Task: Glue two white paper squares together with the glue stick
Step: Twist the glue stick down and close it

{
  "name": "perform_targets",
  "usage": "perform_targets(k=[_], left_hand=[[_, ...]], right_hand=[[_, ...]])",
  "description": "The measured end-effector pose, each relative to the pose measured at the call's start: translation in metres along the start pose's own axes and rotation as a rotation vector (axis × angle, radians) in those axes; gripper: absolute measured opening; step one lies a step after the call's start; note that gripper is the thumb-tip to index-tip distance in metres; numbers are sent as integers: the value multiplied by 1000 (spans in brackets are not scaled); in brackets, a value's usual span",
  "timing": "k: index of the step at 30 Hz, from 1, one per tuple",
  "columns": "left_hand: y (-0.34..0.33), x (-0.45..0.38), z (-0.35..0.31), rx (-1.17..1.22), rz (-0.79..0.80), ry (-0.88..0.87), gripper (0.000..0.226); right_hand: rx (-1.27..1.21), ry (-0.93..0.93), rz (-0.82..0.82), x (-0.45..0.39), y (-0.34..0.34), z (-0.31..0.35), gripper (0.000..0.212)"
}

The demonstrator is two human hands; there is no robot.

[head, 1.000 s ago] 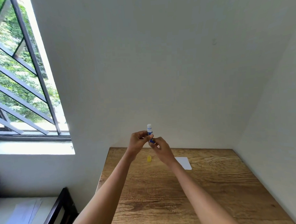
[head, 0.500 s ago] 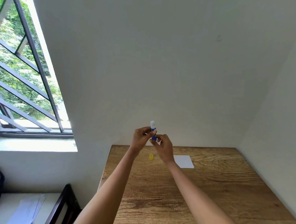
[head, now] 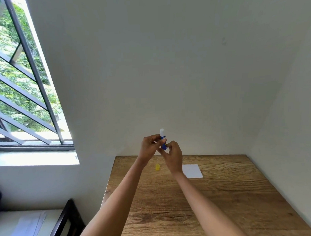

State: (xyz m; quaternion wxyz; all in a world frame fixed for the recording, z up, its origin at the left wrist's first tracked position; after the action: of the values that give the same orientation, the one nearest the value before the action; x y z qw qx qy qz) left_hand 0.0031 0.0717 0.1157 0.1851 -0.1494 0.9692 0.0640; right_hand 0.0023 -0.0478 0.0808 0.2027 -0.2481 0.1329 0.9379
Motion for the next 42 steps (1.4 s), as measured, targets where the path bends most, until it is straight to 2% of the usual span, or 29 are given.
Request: perform_targets(k=[2, 5, 7, 9, 11, 14, 16, 20, 22, 24, 26, 28, 30, 32, 34, 35, 37, 39, 42], left_hand=[[0, -1, -1, -23, 9, -4, 14], [5, -2, 2, -37, -5, -8, 16], [6, -1, 2, -42, -11, -3, 17], [5, 0, 0, -27, -9, 2, 16], [2, 2, -2, -17, -8, 7, 12], [0, 4, -4, -8, 0, 19, 11], [1, 4, -4, -24, -3, 17, 11], [4, 2, 0, -23, -32, 32, 17], [3, 3, 0, -34, -32, 31, 16], [0, 5, -2, -30, -37, 36, 15], [-3, 6, -5, -8, -36, 35, 14], [-7, 7, -9, -12, -12, 19, 14], [-9, 7, -9, -25, -2, 8, 15], [-8, 5, -6, -31, -18, 4, 16], [-7, 4, -4, -41, -24, -7, 15], [-8, 3, -3, -45, -18, -14, 16], [-10, 1, -4, -51, -18, -19, 16], [-13, 0, -7, -51, -35, -19, 16], [-19, -3, -16, -69, -23, -52, 16]], right_hand=[[-53, -38, 23, 0, -1, 0, 27], [-45, -35, 276, -7, -2, 0, 8], [1, -4, 390, -11, -1, 0, 7], [101, 22, 333, -15, 1, -3, 10], [178, 18, 192, -15, 4, -3, 18], [118, -23, 110, -10, 4, -3, 26], [45, -44, 164, -9, 4, -2, 22], [-14, -78, 427, -10, 3, 0, 21], [113, -57, 384, -15, 4, -3, 22], [272, -12, 214, -17, 8, -3, 26], [305, 14, 83, -14, 10, 1, 28], [254, 5, 49, -12, 8, -1, 31], [154, -41, 125, -14, 5, -6, 30], [52, -60, 302, -16, 3, -7, 25], [27, -37, 453, -18, 3, -3, 21], [58, -13, 475, -20, 4, -3, 23], [204, 38, 381, -26, 9, -5, 19], [296, 36, 176, -26, 14, -4, 23], [193, -17, 36, -24, 14, -1, 36]])
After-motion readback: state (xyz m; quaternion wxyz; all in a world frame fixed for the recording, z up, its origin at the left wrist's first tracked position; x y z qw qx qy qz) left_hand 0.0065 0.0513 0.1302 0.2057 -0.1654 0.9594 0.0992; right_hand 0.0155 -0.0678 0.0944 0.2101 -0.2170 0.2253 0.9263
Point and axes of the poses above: each hand's wrist, its own x-axis away from the middle knuckle, its own y-axis out of the back of the hand, z = x × y, the point moved 4 cm from there along -x, towards the middle knuckle, and after that the axes turned 13 degrees about -z, right-handed, at the moved point
